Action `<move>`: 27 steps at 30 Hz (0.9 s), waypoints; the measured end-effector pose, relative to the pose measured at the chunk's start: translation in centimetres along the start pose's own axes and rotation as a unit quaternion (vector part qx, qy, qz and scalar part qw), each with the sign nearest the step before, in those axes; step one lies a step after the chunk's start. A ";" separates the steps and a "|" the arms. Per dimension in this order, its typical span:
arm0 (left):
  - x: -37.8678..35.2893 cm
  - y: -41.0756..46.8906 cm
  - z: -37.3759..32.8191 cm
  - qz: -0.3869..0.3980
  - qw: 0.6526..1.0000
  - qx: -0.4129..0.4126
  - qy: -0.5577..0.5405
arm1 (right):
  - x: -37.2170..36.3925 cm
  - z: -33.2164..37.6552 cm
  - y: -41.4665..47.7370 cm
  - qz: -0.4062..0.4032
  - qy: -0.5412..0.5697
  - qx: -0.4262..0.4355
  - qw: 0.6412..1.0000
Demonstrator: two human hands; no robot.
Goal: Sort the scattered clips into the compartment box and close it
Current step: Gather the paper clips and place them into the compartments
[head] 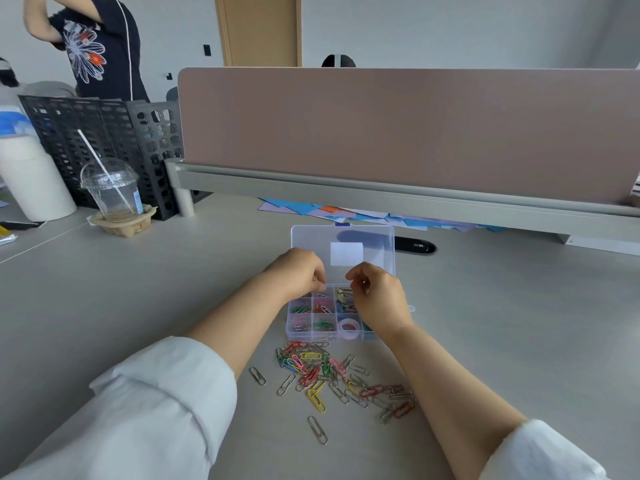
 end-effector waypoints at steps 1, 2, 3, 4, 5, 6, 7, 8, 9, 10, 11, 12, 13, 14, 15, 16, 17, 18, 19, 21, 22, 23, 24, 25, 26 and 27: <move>0.2 0.0 0.1 -0.010 1.000 0.002 -0.003 | 0.0 0.0 0.0 0.001 0.000 -0.001 1.000; 0.3 0.1 0.3 -0.020 1.000 0.005 -0.005 | 0.0 0.0 0.0 0.003 0.000 -0.001 1.000; 0.5 0.1 0.4 -0.027 1.000 0.009 -0.005 | 0.0 0.0 0.0 0.004 -0.001 -0.001 1.000; 0.6 0.0 0.6 -0.033 0.999 0.012 -0.003 | 0.1 0.0 -0.1 0.005 -0.001 -0.001 1.000; 0.7 -0.1 0.7 -0.035 0.999 0.015 -0.002 | 0.1 0.0 -0.1 0.006 -0.003 -0.001 1.000; 0.8 -0.3 0.9 -0.036 0.999 0.016 -0.001 | 0.1 0.0 -0.1 0.007 -0.005 -0.001 1.000; 0.9 -0.4 1.1 -0.036 0.999 0.019 -0.002 | 0.0 0.0 -0.1 0.009 -0.007 -0.002 1.000; 0.9 -0.5 1.3 -0.037 0.999 0.023 -0.003 | 0.0 0.0 0.0 0.009 -0.010 -0.001 1.000; 0.9 -0.6 1.5 -0.038 0.999 0.027 -0.007 | 0.0 0.0 0.0 0.010 -0.011 -0.002 1.000; 0.8 -0.6 1.7 -0.038 0.999 0.034 -0.015 | 0.0 0.0 0.0 0.010 -0.012 -0.002 1.000; 0.7 -0.7 1.9 -0.039 0.998 0.042 -0.026 | 0.0 0.0 0.0 0.010 -0.012 -0.004 1.000; 0.6 -0.7 2.1 -0.042 0.997 0.047 -0.038 | 0.0 0.0 0.0 0.010 -0.013 -0.005 1.000; 0.5 -0.8 2.2 -0.045 0.997 0.049 -0.050 | 0.0 0.0 -0.1 0.010 -0.014 -0.005 1.000; 0.5 -0.8 2.3 -0.049 0.996 0.047 -0.061 | 0.0 0.0 -0.1 0.010 -0.015 -0.003 1.000; 0.5 -0.9 2.4 -0.052 0.995 0.042 -0.072 | -0.1 0.0 -0.1 0.010 -0.016 -0.003 1.000; 0.5 -0.9 2.4 -0.054 0.995 0.035 -0.083 | -0.1 0.0 -0.1 0.010 -0.016 -0.002 1.000; 0.5 -0.9 2.5 -0.054 0.994 0.029 -0.094 | -0.1 0.0 0.0 0.011 -0.015 -0.003 1.000; 0.6 -0.9 2.5 -0.052 0.993 0.024 -0.105 | -0.2 0.0 0.0 0.011 -0.014 -0.003 1.000; 0.6 -1.0 2.6 -0.052 0.992 0.021 -0.113 | -0.2 0.0 0.0 0.012 -0.014 -0.004 1.000; 0.7 -1.2 2.7 -0.064 0.991 0.017 -0.113 | -0.1 0.0 0.0 0.010 -0.014 0.002 1.000; 0.6 -1.4 2.9 -0.070 0.992 0.018 -0.102 | -0.1 0.0 0.0 0.008 -0.015 0.007 1.000; 0.4 -1.7 3.2 -0.069 0.993 0.023 -0.090 | 0.0 0.1 -0.1 0.006 -0.016 0.013 1.000; 0.2 -2.1 3.5 -0.063 0.994 0.028 -0.083 | 0.1 0.2 -0.1 0.002 -0.016 0.022 1.000; -0.1 -2.5 3.7 -0.059 0.995 0.028 -0.080 | 0.3 0.4 -0.1 -0.001 -0.015 0.030 0.999; -0.4 -3.1 3.9 -0.065 0.994 0.022 -0.080 | 0.6 0.7 -0.1 -0.008 -0.010 0.040 0.999; -0.5 -3.6 4.2 -0.084 0.993 0.012 -0.079 | 1.1 1.0 -0.2 -0.014 -0.002 0.049 0.999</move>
Point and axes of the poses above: each hand's wrist, its own y-axis towards the middle knuckle, its own x-axis out of the back of the hand, z = x × y, the point moved 2 cm from there along y, towards the middle knuckle, and after that the axes turned 4 degrees about x, right-handed, at the moved point
